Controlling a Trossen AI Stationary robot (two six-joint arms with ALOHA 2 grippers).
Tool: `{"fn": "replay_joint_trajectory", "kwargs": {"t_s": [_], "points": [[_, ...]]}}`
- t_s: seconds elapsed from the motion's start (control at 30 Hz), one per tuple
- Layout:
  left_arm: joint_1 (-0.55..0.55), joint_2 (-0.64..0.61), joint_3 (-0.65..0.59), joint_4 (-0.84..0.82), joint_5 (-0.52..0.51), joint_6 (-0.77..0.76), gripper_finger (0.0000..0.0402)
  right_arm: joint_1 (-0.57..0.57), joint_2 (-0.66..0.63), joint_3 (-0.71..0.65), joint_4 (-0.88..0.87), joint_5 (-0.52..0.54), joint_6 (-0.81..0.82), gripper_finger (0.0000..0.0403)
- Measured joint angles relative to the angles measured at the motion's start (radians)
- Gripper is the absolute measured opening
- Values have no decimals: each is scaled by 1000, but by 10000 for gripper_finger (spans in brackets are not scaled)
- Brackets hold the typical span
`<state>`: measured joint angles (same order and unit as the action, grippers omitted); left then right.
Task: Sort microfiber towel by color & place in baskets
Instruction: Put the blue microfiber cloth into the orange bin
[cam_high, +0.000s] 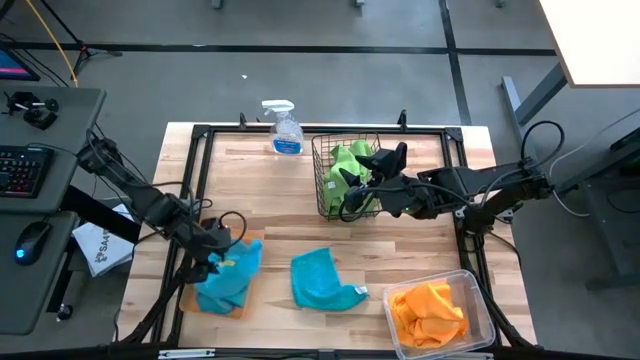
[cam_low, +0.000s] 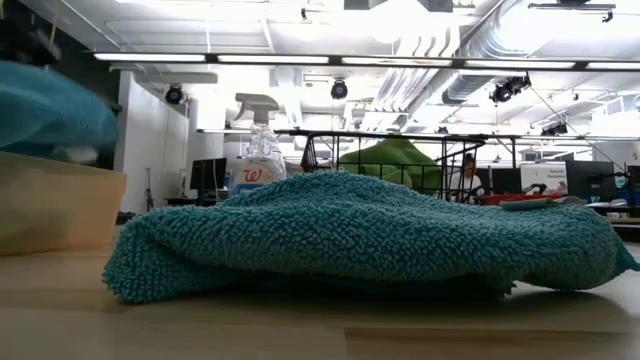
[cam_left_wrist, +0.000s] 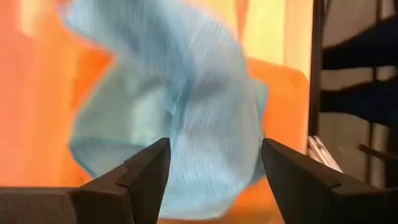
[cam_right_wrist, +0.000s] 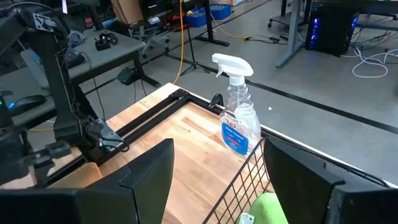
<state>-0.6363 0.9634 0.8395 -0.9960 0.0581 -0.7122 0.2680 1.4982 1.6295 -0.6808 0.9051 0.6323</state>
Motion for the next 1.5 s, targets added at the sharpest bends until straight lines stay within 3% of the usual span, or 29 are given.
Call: {"fn": "replay_joint_trajectory", "kwargs": {"t_s": [0.1,0.27,0.47,0.6,0.67,0.73,0.87,1.03,1.2,1.5], "points": [[17,-1,24,43,-58,15,241,0,0,0,8,-11,0,245],[20,18,26,265,-47,139,240,0,0,0,8,-38,0,245],[-3,94,11,97,-184,166,215,0,0,0,5,-44,-1,245],[-22,103,-75,94,-191,91,194,0,0,0,1,-45,-2,245],[-12,101,-96,170,-179,47,188,0,0,0,-20,-54,-5,245],[32,97,-87,363,-163,58,185,3,0,0,-52,-74,-15,245],[138,131,-29,668,-110,239,184,10,-1,0,-120,-87,6,245],[248,337,93,603,-112,459,185,6,2,0,-235,-113,69,245],[286,598,242,603,-43,623,199,7,2,0,-343,-107,152,245],[266,916,455,593,-4,672,261,7,1,0,-424,-45,172,245]]}}
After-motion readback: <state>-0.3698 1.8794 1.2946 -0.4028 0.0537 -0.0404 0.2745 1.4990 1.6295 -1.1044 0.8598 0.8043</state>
